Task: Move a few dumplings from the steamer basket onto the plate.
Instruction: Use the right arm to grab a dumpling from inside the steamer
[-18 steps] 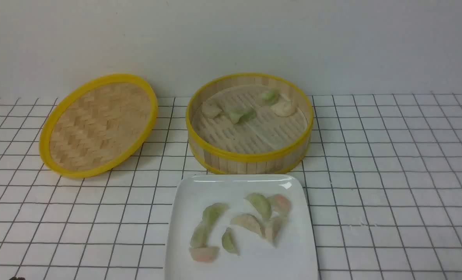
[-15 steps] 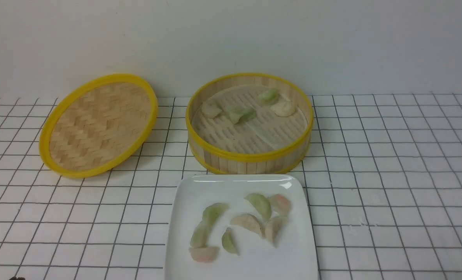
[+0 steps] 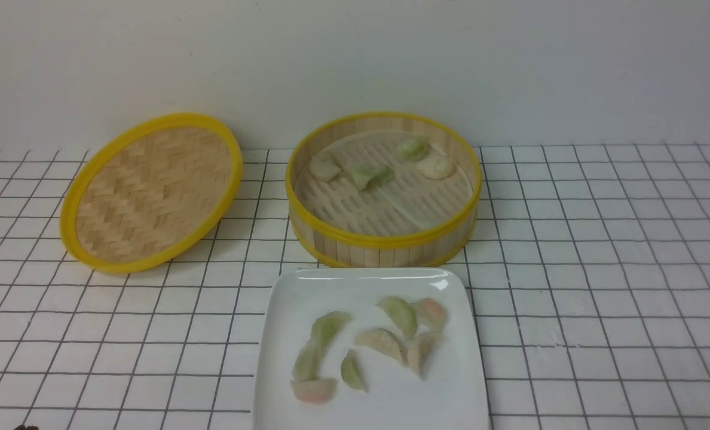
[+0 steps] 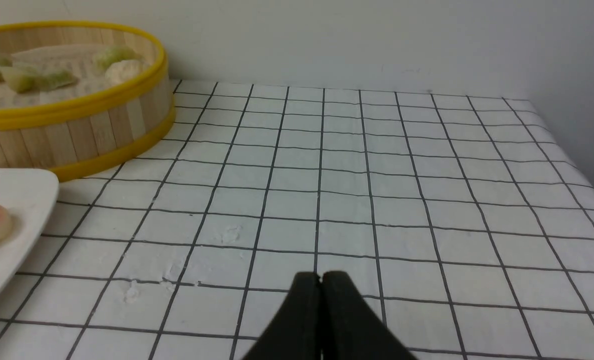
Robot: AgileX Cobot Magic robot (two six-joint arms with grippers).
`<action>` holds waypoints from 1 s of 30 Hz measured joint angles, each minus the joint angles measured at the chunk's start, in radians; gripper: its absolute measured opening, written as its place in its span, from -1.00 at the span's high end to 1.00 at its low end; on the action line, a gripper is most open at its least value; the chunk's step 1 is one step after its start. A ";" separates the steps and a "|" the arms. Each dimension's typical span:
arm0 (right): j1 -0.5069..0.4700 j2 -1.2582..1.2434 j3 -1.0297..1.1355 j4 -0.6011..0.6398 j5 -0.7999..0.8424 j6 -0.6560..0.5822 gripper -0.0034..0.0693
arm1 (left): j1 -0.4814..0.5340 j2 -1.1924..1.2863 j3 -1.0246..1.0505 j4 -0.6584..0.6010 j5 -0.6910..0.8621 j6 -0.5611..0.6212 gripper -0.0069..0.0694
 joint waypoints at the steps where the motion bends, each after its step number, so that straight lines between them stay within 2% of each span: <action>1: 0.000 0.000 0.000 0.000 0.000 0.000 0.95 | 0.000 0.000 0.000 0.000 0.000 0.000 0.83; 8: 0.000 0.000 0.002 0.018 -0.018 0.005 0.95 | 0.000 0.000 0.000 0.000 0.000 0.000 0.83; 10: 0.000 0.000 0.009 0.113 -0.077 0.039 0.95 | 0.000 0.000 0.000 0.000 0.000 0.000 0.83; 15: 0.001 0.000 0.010 0.509 -0.294 0.207 0.95 | 0.000 0.000 0.000 0.000 0.000 0.000 0.83; 16: 0.001 0.000 0.010 0.524 -0.301 0.215 0.95 | 0.000 0.000 0.000 0.000 0.000 0.000 0.83; 17: 0.001 0.000 0.010 0.637 -0.357 0.226 0.95 | 0.000 0.000 0.000 0.000 0.000 0.000 0.83; 23: 0.002 0.000 0.010 0.835 -0.510 0.217 0.95 | 0.000 0.000 0.000 0.000 0.000 0.000 0.83; 26: 0.012 0.005 -0.058 0.845 -0.489 0.194 0.95 | 0.000 0.000 0.000 0.000 0.000 0.000 0.83; 30: 0.041 0.164 -0.337 0.688 -0.259 0.072 0.95 | 0.000 0.000 0.000 0.000 0.000 0.000 0.83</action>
